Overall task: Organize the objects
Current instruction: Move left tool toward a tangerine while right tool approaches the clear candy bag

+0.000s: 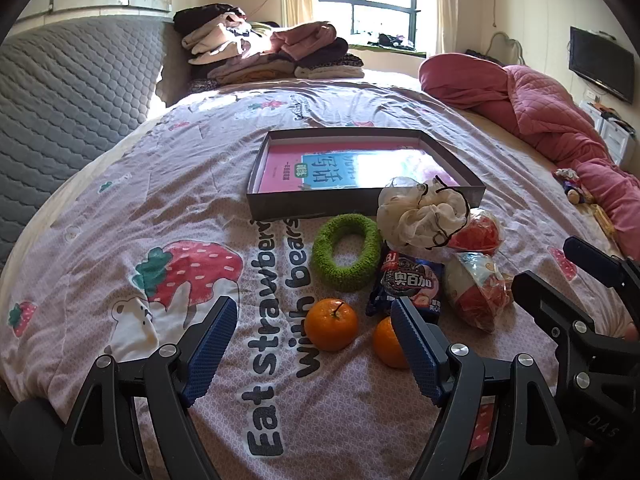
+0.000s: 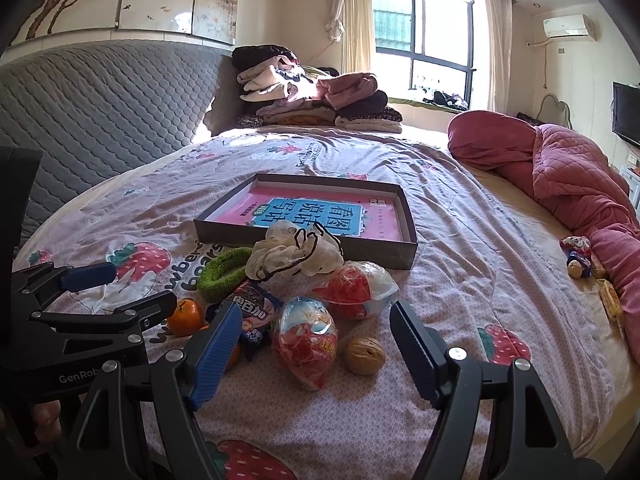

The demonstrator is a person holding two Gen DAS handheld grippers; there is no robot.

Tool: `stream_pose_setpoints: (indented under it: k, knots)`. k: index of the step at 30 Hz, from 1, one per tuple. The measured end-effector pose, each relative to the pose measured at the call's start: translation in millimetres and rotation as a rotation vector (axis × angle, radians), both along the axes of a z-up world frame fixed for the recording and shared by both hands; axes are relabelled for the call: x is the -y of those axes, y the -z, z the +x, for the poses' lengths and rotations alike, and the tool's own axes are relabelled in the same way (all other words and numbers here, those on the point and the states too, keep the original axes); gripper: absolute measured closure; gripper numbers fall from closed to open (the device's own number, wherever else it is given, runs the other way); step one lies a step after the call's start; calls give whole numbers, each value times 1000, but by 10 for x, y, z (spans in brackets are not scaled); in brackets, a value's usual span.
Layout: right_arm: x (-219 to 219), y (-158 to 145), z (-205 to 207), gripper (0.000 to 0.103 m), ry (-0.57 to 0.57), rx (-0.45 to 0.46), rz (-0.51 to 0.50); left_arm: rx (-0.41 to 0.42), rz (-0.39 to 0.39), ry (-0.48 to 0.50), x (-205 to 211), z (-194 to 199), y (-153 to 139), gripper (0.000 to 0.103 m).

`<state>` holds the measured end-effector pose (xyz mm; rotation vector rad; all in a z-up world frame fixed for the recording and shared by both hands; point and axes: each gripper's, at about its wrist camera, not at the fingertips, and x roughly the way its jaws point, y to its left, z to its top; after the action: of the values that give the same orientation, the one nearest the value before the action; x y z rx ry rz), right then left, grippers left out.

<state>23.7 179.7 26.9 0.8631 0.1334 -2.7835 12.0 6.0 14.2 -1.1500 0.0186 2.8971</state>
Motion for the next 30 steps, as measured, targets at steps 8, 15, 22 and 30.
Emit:
stream_pose_setpoints:
  k: [8, 15, 22, 30]
  knots:
    - [-17, -6, 15, 27, 4, -1, 2, 14, 15, -1, 21, -7, 14, 23]
    - [-42, -10, 23, 27, 8, 1, 0, 19, 25, 12, 8, 8, 30, 23]
    - [-66, -1, 28, 27, 10, 6, 2, 38, 31, 18, 17, 12, 70, 23]
    - [-92, 44, 29, 27, 7, 25, 1, 83, 37, 23, 37, -20, 160, 23]
